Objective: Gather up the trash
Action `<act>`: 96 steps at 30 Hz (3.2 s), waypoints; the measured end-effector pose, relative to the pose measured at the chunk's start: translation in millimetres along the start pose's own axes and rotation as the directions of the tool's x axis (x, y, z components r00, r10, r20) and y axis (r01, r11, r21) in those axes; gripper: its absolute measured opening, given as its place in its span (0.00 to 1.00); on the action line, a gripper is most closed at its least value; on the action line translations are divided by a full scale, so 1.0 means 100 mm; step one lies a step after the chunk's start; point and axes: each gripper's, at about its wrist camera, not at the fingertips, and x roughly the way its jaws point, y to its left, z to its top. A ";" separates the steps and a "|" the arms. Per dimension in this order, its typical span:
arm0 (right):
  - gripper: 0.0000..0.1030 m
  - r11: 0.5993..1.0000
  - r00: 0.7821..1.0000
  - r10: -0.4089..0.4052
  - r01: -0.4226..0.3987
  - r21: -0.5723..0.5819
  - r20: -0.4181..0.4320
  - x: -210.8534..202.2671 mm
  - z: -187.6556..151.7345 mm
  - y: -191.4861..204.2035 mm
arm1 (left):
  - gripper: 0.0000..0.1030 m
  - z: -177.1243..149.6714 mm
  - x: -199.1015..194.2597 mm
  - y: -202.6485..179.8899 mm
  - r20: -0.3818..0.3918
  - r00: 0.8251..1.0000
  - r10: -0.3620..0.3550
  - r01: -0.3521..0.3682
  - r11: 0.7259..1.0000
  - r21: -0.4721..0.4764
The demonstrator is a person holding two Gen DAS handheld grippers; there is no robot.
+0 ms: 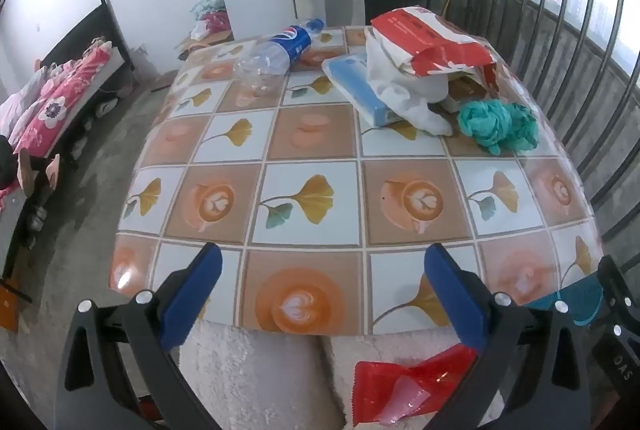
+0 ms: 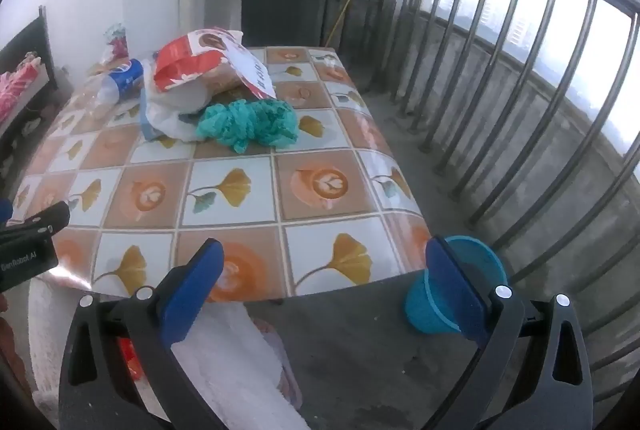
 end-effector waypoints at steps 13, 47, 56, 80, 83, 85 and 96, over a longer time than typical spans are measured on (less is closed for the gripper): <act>0.94 1.000 1.000 -0.014 0.014 -0.016 -0.005 0.05 -0.03 -0.06 | 0.96 -0.04 0.00 -0.06 -0.006 1.000 0.001 -0.001 1.000 0.011; 0.94 0.999 0.999 -0.034 0.034 -0.013 -0.012 0.04 0.01 -0.01 | 0.96 -0.08 0.04 0.01 -0.031 1.000 -0.005 0.005 1.000 0.005; 0.94 0.999 0.999 -0.032 0.032 -0.015 -0.012 0.05 0.01 0.00 | 0.96 -0.09 0.04 0.02 -0.033 0.999 -0.006 0.006 1.000 0.003; 0.94 0.999 0.999 -0.030 0.030 -0.016 -0.015 0.04 0.03 -0.02 | 0.96 -0.13 0.07 0.11 -0.036 0.999 -0.002 0.002 1.000 0.000; 0.94 0.999 0.999 -0.030 0.030 -0.015 -0.015 0.04 0.03 -0.02 | 0.96 -0.12 0.10 0.14 -0.041 0.999 -0.001 0.001 1.000 0.000; 0.94 0.999 0.999 -0.030 0.030 -0.016 -0.014 0.05 0.03 -0.01 | 0.96 -0.09 0.11 0.14 -0.045 0.999 0.001 -0.001 1.000 0.000; 0.94 0.999 0.998 0.012 -0.015 -0.040 -0.058 0.32 0.15 0.18 | 0.96 0.03 0.36 0.20 -0.067 0.995 -0.069 0.071 0.997 0.018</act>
